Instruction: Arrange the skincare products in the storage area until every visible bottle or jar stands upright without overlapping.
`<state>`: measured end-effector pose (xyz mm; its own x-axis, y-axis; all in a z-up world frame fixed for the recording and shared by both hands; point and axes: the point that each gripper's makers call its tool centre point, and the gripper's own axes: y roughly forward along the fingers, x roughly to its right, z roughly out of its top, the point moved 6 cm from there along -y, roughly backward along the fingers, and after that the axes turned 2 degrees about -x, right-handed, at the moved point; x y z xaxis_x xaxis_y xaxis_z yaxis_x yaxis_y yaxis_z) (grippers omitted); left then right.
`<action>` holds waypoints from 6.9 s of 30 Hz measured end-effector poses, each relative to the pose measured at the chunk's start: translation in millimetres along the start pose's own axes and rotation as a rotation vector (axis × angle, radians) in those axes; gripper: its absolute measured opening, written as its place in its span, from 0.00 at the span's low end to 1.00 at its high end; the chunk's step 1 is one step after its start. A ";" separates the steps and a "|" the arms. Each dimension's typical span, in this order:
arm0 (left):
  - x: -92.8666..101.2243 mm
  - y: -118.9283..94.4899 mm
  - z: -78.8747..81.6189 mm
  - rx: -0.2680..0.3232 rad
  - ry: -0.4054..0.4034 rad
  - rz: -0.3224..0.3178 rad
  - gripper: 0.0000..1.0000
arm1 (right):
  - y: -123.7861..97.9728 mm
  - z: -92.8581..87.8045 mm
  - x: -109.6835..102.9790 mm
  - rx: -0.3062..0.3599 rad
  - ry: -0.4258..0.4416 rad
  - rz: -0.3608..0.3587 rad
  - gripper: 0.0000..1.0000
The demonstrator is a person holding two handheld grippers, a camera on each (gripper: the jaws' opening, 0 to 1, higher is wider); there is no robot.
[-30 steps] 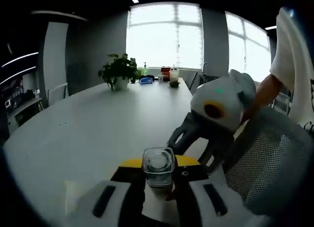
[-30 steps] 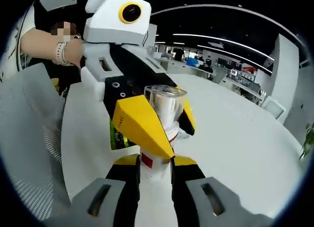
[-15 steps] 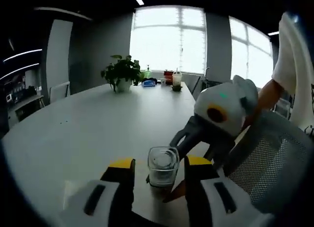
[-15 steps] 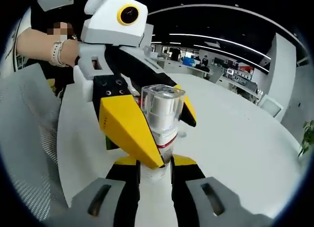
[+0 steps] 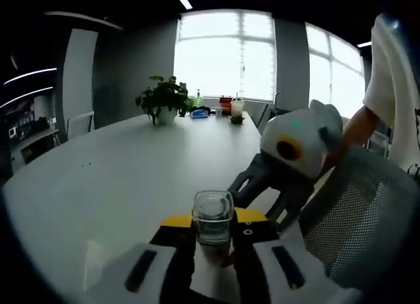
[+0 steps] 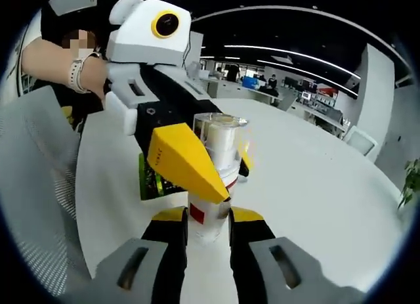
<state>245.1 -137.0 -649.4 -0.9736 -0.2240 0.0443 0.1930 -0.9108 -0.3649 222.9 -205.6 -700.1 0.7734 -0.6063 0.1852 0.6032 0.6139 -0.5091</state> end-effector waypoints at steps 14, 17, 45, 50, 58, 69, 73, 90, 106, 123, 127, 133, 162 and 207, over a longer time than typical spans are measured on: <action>4.0 1.4 -8.1 -0.019 0.035 -0.024 0.19 | -30.0 1.4 3.7 0.005 0.010 -0.033 0.28; 6.6 2.3 -9.9 -0.020 0.038 -0.028 0.21 | -40.6 1.6 8.0 0.019 0.023 -0.059 0.27; -1.5 -7.8 -15.3 -0.051 0.064 -0.022 0.17 | -39.4 55.3 15.5 0.178 0.071 0.047 0.28; 0.1 -8.5 -16.4 -0.048 0.059 -0.022 0.16 | -37.5 56.0 13.8 0.181 0.074 0.041 0.22; 1.1 -8.0 -17.9 -0.052 0.049 -0.013 0.18 | -38.7 54.4 14.3 0.179 0.082 0.014 0.22; -0.3 -17.8 -17.9 -0.054 0.041 0.025 0.24 | -40.7 53.0 14.0 0.165 0.062 0.000 0.28; -0.9 -24.8 -18.5 -0.064 0.043 0.045 0.25 | -44.0 58.4 15.3 0.157 0.063 0.006 0.31; -6.5 -45.1 -21.9 -0.097 0.038 0.129 0.29 | -40.4 103.2 28.6 0.107 -0.068 0.009 0.35; -12.6 -86.6 -27.1 -0.162 0.003 0.237 0.33 | -5.1 124.1 30.5 -0.034 -0.222 0.127 0.37; 0.2 -143.5 -38.8 -0.248 -0.096 0.410 0.44 | 40.5 128.2 34.3 -0.161 -0.404 0.236 0.41; 0.9 -146.8 -41.3 -0.240 -0.118 0.434 0.46 | 46.0 129.5 37.6 -0.181 -0.444 0.247 0.42; -1.8 -151.8 -45.3 -0.231 -0.152 0.452 0.47 | 54.9 131.5 43.6 -0.213 -0.502 0.256 0.42; -1.1 -159.3 -59.1 -0.268 -0.229 0.452 0.54 | 130.9 124.3 41.7 -0.340 -0.664 0.436 0.42; -6.4 -162.0 -66.5 -0.275 -0.274 0.445 0.55 | 189.0 102.7 13.7 -0.566 -0.878 0.686 0.35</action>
<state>211.9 35.0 -652.5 -0.7321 -0.6789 0.0565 0.5018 -0.5935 -0.6292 367.5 -46.0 -707.4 0.8951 0.4277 0.1255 0.0242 0.2345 -0.9718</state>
